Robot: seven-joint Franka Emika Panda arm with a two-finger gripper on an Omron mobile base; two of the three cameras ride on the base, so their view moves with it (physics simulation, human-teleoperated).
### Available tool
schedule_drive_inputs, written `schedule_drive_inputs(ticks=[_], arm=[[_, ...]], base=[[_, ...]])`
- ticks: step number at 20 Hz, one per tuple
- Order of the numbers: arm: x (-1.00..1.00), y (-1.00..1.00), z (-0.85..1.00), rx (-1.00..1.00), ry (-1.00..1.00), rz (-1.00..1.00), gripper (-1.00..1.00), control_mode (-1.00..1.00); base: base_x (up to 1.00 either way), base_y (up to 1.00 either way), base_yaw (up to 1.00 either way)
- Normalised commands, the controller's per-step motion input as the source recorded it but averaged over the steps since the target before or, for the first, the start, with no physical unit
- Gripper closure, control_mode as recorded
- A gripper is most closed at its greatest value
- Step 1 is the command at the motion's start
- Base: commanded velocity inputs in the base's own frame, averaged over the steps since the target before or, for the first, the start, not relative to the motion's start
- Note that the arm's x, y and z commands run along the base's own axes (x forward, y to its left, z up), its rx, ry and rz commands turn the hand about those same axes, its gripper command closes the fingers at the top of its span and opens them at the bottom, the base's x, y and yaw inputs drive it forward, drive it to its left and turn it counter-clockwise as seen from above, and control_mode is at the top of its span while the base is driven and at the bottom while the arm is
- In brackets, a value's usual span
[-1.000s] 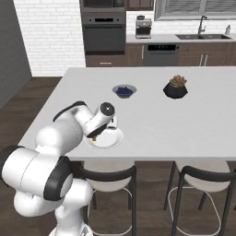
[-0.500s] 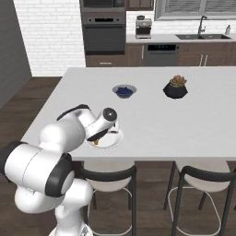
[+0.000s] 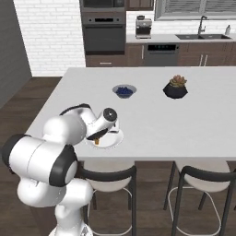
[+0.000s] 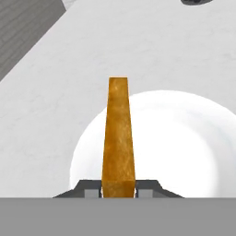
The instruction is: Start the toaster. Once the lever pops up, take the bread to the plate on the dining counter.
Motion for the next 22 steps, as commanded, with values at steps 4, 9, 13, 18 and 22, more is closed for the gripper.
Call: schedule_drive_inputs(ticks=[4,9,13,18,22], arm=[[0.24,0.0,-0.02,0.0,0.0,0.01,1.0,-1.0],[0.11,0.0,-0.15,0.0,0.0,0.0,1.0,-1.0],[0.0,-0.08,-0.23,0.0,0.0,0.0,1.0,-1.0],[0.0,-0.09,-0.3,0.0,0.0,0.0,-1.0,-1.0],[0.0,-0.08,-0.21,0.0,0.0,0.0,-1.0,-1.0]], base=[[0.0,0.0,0.0],[0.0,0.0,0.0],[0.0,0.0,0.0],[0.0,0.0,0.0],[0.0,0.0,0.0]])
